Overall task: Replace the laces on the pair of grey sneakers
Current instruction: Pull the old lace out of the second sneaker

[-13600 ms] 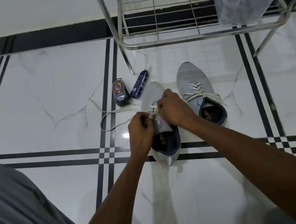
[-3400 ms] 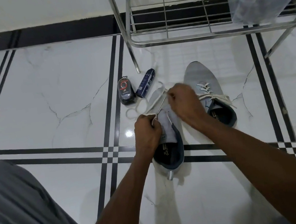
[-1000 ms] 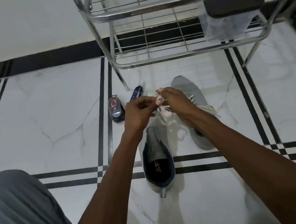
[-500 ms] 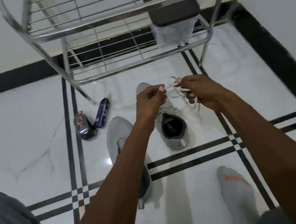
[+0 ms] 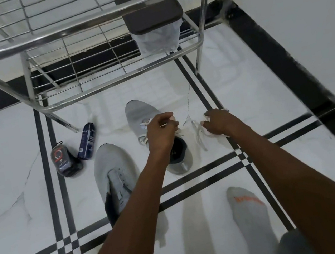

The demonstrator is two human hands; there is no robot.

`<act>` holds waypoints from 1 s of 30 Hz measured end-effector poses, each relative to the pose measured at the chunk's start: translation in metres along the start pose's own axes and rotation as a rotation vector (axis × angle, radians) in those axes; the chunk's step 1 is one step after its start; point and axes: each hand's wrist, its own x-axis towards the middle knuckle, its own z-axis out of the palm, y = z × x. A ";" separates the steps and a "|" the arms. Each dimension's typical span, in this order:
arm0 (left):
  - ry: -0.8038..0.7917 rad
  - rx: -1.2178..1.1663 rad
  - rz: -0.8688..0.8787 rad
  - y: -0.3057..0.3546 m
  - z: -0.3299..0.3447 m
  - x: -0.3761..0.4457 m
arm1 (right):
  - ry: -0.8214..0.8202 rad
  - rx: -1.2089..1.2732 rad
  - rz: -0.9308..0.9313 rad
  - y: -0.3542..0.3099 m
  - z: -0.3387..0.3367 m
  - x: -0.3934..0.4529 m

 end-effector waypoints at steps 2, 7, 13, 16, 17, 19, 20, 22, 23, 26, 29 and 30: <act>0.108 0.038 0.022 -0.003 -0.007 -0.003 | 0.134 -0.079 0.013 -0.008 -0.009 -0.009; 0.325 0.165 0.064 -0.020 -0.033 -0.007 | 0.371 -0.116 -0.072 -0.037 -0.020 -0.021; 0.430 0.439 0.202 -0.030 -0.066 -0.024 | 0.017 0.352 -0.261 -0.065 -0.003 -0.024; 0.369 0.880 0.051 -0.034 -0.088 -0.032 | -0.048 0.329 -0.292 -0.072 0.013 -0.020; 0.316 1.003 -0.020 -0.038 -0.097 -0.034 | -0.075 0.313 -0.305 -0.076 0.017 -0.020; 0.227 1.116 -0.087 -0.046 -0.110 -0.038 | -0.091 0.287 -0.327 -0.082 0.023 -0.021; 0.204 1.123 -0.095 -0.049 -0.116 -0.039 | -0.082 0.290 -0.329 -0.084 0.026 -0.020; 0.183 1.100 -0.092 -0.049 -0.124 -0.039 | -0.064 0.306 -0.329 -0.088 0.033 -0.022; 0.180 1.091 -0.090 -0.049 -0.129 -0.038 | -0.059 0.310 -0.328 -0.090 0.038 -0.024; 0.174 1.109 -0.078 -0.047 -0.140 -0.036 | -0.049 0.341 -0.346 -0.098 0.051 -0.030; 0.182 1.125 -0.058 -0.045 -0.149 -0.038 | -0.059 0.340 -0.376 -0.106 0.063 -0.040; 0.196 1.133 -0.053 -0.045 -0.152 -0.038 | -0.063 0.321 -0.378 -0.107 0.066 -0.042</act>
